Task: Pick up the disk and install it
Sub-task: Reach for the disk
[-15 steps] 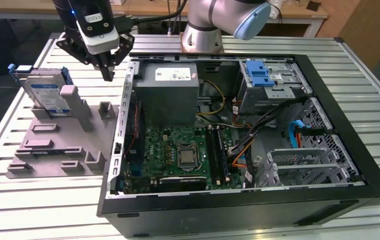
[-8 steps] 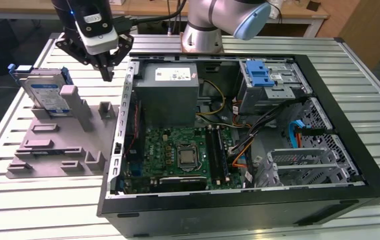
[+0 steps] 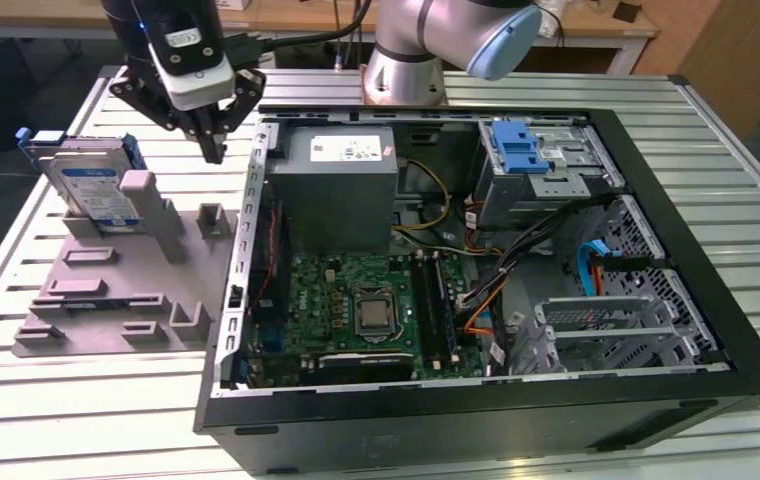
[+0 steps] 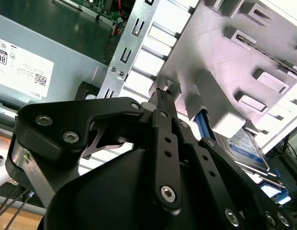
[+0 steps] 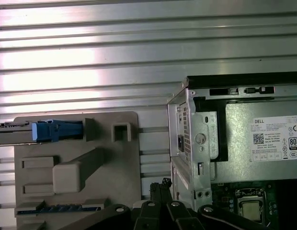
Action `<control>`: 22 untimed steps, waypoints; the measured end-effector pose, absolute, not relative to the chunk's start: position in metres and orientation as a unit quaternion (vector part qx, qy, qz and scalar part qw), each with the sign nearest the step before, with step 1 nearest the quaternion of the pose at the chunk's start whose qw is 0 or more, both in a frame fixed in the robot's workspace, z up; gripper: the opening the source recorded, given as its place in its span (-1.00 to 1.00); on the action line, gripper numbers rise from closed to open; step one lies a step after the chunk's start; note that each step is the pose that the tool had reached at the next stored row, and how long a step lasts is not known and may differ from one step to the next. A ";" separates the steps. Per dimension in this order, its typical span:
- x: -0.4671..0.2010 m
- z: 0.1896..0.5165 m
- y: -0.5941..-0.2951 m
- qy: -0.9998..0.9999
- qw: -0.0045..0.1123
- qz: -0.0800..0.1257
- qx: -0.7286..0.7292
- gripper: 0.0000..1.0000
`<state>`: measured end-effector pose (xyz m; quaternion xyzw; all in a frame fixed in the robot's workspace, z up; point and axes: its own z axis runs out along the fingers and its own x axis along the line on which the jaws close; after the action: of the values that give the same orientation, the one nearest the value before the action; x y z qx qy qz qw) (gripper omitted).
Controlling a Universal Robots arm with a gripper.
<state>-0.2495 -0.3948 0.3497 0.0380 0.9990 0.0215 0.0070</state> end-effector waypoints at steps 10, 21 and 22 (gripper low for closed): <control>-0.254 0.348 -0.395 0.999 0.007 0.021 0.038 -0.79; -0.256 0.347 -0.395 0.999 0.007 0.021 0.038 -0.79; -0.256 0.347 -0.395 0.999 0.007 0.021 0.038 -0.79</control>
<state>-0.2560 -0.3948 0.3469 0.0380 0.9990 0.0215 0.0070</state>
